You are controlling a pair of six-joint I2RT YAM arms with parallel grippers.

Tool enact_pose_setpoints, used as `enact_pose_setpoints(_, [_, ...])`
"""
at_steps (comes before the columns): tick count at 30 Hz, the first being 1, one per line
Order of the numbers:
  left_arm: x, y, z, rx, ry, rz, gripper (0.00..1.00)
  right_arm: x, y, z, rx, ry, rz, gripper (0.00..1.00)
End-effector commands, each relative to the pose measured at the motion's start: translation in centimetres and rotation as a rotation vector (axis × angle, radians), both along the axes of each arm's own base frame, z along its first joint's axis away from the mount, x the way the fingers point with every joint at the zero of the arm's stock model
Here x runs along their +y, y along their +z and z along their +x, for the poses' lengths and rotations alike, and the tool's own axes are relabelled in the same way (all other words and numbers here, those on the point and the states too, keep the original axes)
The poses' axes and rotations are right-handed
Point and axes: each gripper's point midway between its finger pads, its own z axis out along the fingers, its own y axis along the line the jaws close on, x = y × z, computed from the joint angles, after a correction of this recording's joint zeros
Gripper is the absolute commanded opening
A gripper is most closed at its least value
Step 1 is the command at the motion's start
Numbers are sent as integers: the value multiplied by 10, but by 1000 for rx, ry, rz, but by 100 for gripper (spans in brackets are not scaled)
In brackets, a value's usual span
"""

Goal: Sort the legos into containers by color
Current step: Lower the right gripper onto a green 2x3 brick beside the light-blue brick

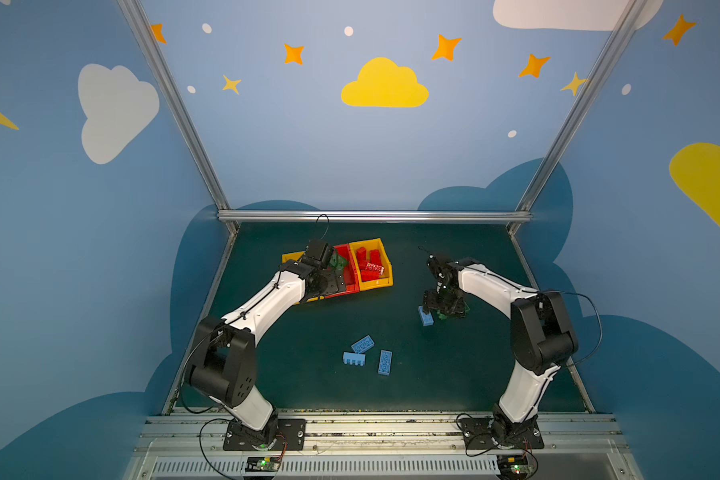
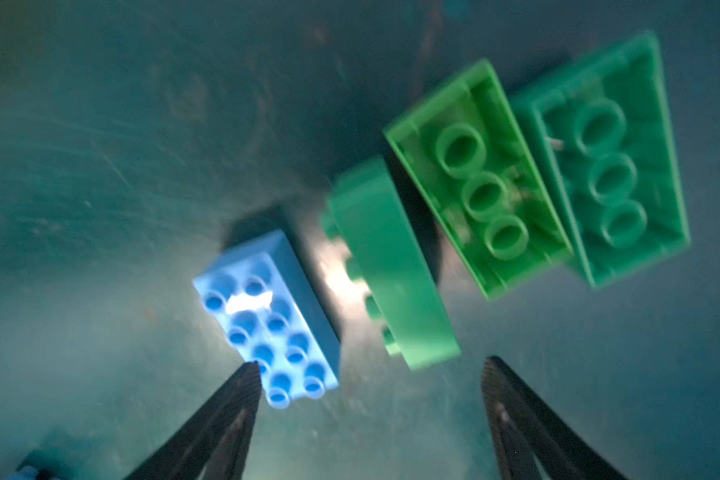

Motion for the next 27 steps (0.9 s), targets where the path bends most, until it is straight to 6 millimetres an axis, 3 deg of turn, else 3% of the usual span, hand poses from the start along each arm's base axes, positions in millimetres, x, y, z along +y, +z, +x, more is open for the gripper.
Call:
enact_pose_setpoints(1, [7,0,-5,8,1,15,100,-2,2,-5,5,-115,19,82])
enact_pose_setpoints(9, [19,2,-10,6,12,22,100,26,-11,15,-4,-104,148,84])
enact_pose_setpoints(20, [35,4,-14,15,33,30,100,37,-19,32,12,-7,157,80])
enact_pose_setpoints(27, [35,1,-16,22,42,16,100,24,-17,49,-8,-34,150,82])
